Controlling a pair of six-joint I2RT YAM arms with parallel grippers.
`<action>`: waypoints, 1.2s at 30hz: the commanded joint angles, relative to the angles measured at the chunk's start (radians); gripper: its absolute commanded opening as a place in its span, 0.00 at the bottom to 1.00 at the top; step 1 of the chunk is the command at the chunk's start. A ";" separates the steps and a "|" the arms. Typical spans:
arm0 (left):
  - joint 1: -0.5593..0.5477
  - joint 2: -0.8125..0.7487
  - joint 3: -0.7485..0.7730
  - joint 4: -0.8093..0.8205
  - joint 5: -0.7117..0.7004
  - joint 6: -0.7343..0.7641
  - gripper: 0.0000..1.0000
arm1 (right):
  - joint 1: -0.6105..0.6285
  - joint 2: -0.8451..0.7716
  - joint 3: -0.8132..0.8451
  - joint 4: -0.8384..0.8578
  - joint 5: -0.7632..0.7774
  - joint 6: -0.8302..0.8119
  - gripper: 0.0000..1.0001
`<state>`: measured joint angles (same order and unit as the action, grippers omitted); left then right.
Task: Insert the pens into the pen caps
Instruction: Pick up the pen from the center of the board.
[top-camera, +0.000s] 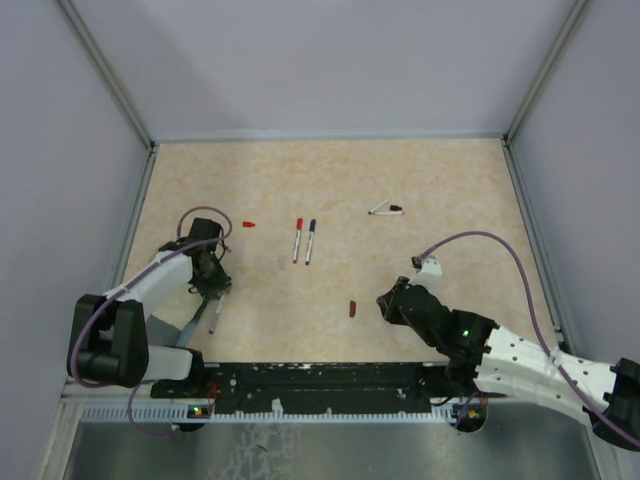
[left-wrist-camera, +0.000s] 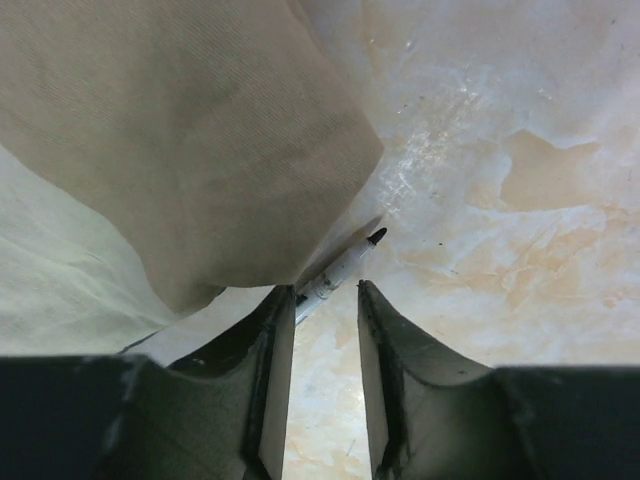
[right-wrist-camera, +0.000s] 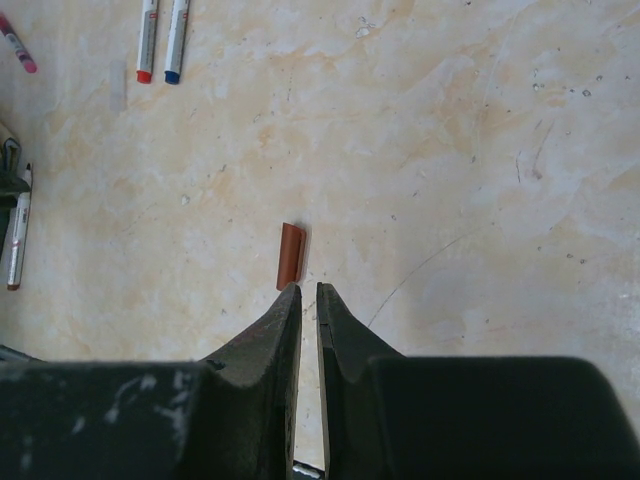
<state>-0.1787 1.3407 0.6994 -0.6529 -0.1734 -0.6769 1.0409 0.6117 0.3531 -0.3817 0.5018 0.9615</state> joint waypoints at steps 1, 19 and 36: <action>-0.006 -0.007 0.003 -0.005 0.044 -0.003 0.32 | 0.007 -0.001 0.002 0.049 0.020 -0.004 0.12; -0.130 0.071 0.036 0.034 0.090 0.047 0.14 | 0.008 -0.015 -0.011 0.049 0.024 0.003 0.12; -0.384 0.054 -0.023 -0.043 0.016 -0.100 0.36 | 0.007 -0.010 -0.012 0.057 0.014 0.009 0.12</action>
<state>-0.5030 1.3918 0.7139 -0.6327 -0.1352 -0.7155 1.0409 0.6090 0.3397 -0.3737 0.5003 0.9623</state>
